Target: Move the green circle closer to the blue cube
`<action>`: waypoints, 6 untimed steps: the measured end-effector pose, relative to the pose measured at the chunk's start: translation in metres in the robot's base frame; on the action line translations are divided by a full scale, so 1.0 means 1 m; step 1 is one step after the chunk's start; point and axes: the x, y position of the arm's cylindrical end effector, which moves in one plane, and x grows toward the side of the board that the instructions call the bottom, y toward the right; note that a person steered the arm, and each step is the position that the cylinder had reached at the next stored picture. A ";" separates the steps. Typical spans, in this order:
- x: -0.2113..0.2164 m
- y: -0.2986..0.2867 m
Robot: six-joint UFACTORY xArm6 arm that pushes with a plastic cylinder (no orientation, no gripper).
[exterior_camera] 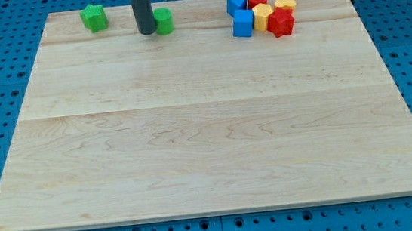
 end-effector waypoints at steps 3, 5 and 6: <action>-0.043 0.027; -0.037 0.054; -0.036 0.068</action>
